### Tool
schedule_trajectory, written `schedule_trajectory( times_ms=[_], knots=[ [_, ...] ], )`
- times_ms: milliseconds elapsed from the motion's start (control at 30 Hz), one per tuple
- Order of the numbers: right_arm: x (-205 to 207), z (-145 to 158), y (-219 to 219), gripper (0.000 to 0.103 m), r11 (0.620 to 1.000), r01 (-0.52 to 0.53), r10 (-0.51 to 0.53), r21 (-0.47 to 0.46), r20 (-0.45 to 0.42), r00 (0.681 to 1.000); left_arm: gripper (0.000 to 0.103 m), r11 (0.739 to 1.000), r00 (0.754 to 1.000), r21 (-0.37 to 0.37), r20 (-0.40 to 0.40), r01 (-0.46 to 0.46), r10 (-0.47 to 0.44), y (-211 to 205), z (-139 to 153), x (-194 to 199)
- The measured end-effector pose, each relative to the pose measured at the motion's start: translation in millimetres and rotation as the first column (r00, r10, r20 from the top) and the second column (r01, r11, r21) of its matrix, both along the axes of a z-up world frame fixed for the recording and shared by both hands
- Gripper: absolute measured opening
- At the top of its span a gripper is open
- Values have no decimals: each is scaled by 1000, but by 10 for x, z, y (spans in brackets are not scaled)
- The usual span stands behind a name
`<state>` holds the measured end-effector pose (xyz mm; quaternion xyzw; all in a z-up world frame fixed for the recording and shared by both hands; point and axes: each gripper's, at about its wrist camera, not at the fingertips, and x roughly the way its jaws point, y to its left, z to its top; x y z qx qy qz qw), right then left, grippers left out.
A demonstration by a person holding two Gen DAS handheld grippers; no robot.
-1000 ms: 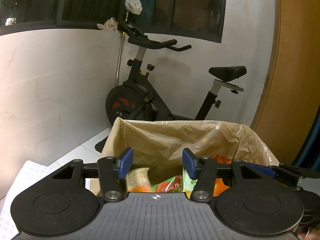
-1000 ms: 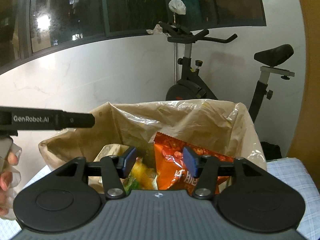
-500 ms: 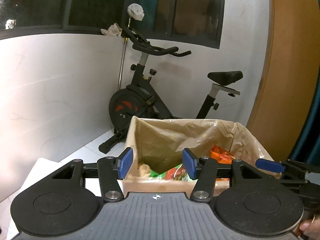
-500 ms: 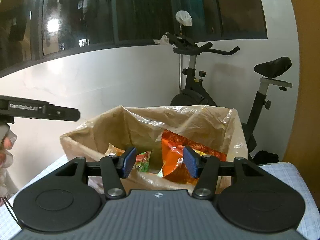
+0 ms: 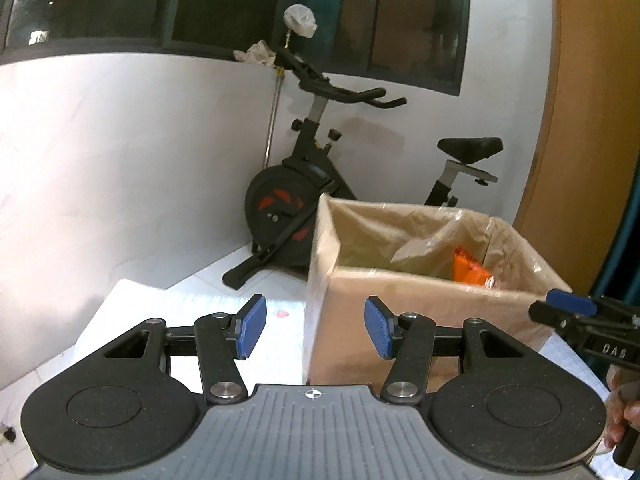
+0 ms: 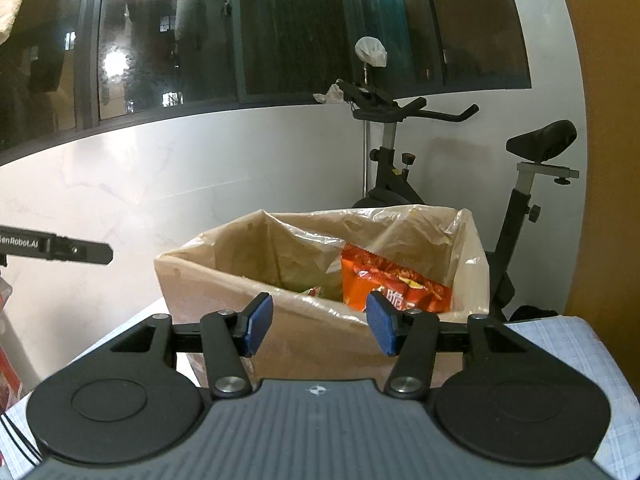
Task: Organize snacks
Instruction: 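Move both open grippers back down to the remaining snacks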
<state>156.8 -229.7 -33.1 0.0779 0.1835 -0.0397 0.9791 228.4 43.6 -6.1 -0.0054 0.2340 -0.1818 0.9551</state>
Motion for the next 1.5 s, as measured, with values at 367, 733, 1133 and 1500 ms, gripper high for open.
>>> schedule_trajectory(
  times_ms=[367,733,1133,1500],
  knots=[
    [-136,-153,150,56,1000,-8,8,12,-30,1000,57,997,996,-36,-63,-70,68,268,-262,-136],
    [-208,-476,225,56,999,0,4,40,-113,994,57,996,988,-20,-133,-83,79,332,-548,-185],
    [-212,-793,365,56,997,-34,48,73,-199,979,57,995,977,-9,-192,-101,97,475,-806,-276],
    [-81,-994,533,69,989,-97,122,110,-251,960,57,994,965,-21,-242,-109,100,607,-996,-281]
  ],
)
